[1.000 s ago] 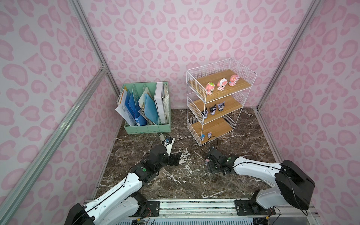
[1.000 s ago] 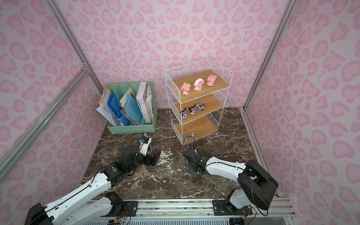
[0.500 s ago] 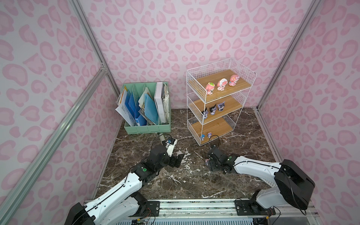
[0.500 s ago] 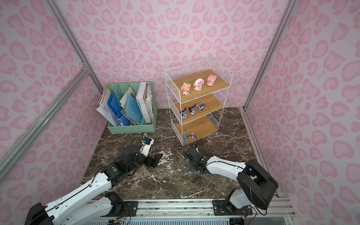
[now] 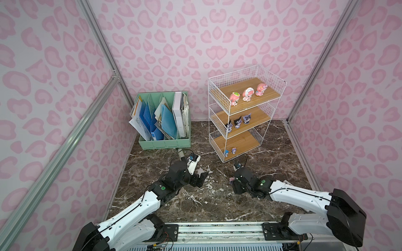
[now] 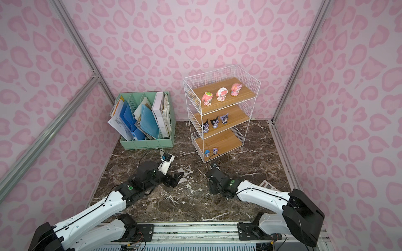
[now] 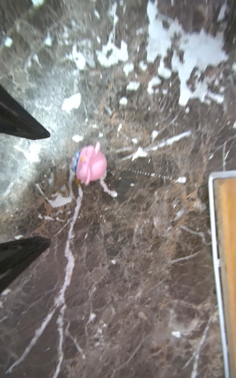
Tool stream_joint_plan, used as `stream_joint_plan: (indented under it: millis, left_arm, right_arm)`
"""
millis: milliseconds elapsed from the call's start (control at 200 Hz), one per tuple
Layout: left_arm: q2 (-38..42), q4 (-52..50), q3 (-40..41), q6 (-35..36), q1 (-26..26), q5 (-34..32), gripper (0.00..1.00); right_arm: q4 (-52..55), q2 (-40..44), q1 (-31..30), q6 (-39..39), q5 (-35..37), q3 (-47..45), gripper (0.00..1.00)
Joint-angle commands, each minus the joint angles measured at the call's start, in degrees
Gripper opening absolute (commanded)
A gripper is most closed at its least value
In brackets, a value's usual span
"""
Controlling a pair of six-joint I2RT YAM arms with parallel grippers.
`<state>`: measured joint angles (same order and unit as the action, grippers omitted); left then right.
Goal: Organize plastic toys on shelves
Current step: Pick up the plastic toy at the center of the board.
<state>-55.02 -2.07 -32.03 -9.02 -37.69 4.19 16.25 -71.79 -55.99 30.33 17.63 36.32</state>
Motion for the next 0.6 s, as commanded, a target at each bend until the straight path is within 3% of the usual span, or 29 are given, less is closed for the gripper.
stream_joint_plan:
  millis: [0, 125, 595]
  left_arm:
    - [-0.35, 1.71, -0.65, 0.06, -0.45, 0.53, 0.94]
    - [0.51, 1.29, -0.41, 0.04, -0.70, -0.21, 0.94]
    - [1.76, 0.94, 0.00, -0.06, -0.80, -0.91, 0.94]
  right_arm:
    - [-7.20, 0.55, -3.64, 6.48, 7.85, -0.78, 0.76]
    - [-9.31, -1.25, -5.27, 15.01, 15.77, -1.44, 0.72]
    - [-13.09, -11.75, -4.67, 18.45, 14.73, 0.96, 0.66]
